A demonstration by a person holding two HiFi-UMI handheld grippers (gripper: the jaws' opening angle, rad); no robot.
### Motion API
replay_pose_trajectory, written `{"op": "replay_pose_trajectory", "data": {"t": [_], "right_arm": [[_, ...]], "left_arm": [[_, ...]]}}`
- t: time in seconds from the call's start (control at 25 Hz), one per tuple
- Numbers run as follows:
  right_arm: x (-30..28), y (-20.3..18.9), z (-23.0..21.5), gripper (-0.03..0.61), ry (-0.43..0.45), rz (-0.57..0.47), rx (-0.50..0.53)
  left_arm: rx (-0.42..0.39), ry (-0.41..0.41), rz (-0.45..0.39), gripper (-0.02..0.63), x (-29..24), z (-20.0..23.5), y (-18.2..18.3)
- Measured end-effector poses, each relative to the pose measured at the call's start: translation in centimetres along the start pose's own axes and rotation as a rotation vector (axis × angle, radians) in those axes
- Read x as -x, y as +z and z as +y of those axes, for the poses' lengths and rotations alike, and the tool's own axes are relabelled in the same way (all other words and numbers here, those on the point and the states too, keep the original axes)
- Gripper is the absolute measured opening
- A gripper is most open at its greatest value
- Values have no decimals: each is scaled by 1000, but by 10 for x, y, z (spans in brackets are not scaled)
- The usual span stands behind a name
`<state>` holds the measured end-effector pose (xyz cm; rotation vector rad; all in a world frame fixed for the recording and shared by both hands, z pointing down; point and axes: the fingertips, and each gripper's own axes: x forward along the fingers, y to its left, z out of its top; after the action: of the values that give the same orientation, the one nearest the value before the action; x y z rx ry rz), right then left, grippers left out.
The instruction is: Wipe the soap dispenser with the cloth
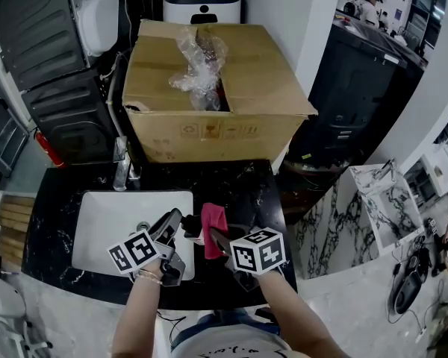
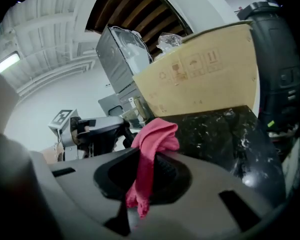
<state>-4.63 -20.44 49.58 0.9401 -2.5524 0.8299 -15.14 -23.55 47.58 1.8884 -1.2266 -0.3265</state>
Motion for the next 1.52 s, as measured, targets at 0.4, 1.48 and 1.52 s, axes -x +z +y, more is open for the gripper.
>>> {"op": "replay_pose_trajectory", "data": {"t": [0.4, 1.48, 1.52], "right_arm": [[23, -27, -43, 51, -154, 59, -66], [62, 15, -34, 51, -60, -135, -57], [69, 27, -27, 51, -33, -161, -32]], "left_arm": [[-49, 4, 9, 166, 0, 4, 1], [-829, -118, 29, 115, -32, -77, -76], [-880, -130, 42, 114, -33, -81, -82]]}}
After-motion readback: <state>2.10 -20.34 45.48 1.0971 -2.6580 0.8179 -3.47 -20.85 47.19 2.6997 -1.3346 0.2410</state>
